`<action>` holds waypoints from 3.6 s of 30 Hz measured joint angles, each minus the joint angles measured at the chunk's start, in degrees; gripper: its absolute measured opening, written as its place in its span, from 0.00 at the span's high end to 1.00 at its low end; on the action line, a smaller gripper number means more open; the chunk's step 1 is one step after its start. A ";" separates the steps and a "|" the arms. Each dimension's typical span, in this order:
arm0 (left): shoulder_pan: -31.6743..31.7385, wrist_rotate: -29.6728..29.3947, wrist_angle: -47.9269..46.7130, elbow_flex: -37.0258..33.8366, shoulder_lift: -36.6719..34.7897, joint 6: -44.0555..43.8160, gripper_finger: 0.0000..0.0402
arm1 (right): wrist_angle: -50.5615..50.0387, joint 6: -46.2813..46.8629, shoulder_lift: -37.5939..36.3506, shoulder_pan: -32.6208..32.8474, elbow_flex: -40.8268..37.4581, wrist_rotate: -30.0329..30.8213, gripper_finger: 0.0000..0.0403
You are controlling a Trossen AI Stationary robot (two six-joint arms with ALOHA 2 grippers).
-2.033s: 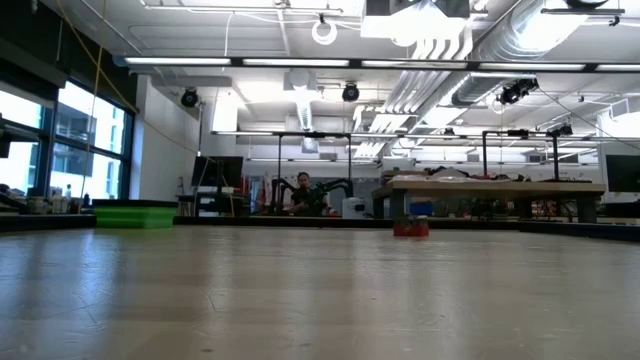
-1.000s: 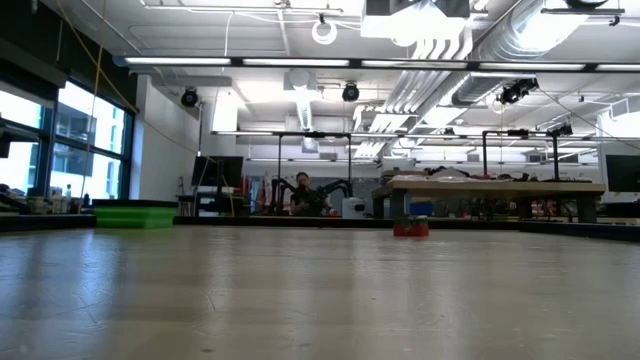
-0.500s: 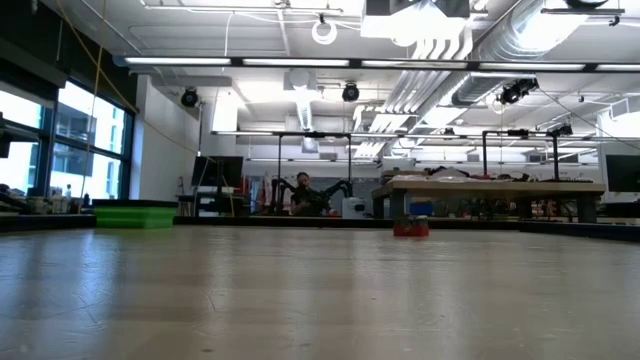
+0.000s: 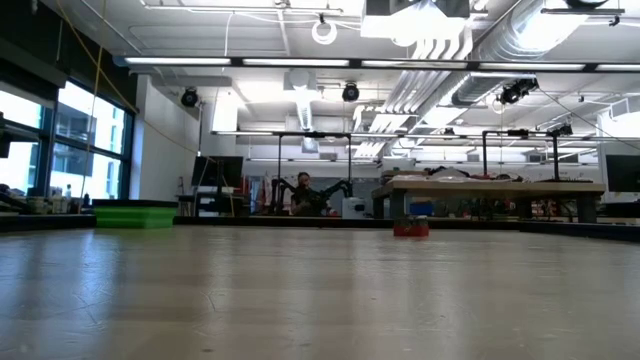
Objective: Coil cords
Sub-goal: Coil the blue wire onto a spool
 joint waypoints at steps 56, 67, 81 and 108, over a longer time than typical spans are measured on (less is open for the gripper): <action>-3.09 -11.59 1.13 3.00 3.81 9.37 0.67 | -0.09 -1.07 -0.02 0.00 0.00 -0.04 1.00; -4.32 -14.37 1.88 2.99 3.81 12.67 0.68 | -1.39 -1.07 -0.02 0.00 0.00 -0.06 1.00; -4.31 -13.53 1.07 2.95 3.81 12.07 0.69 | -1.41 -1.07 -0.02 0.00 0.00 -0.06 1.00; -4.14 -12.24 -7.14 2.95 3.03 8.19 0.99 | -1.38 -1.07 -0.23 0.04 0.00 -0.94 1.00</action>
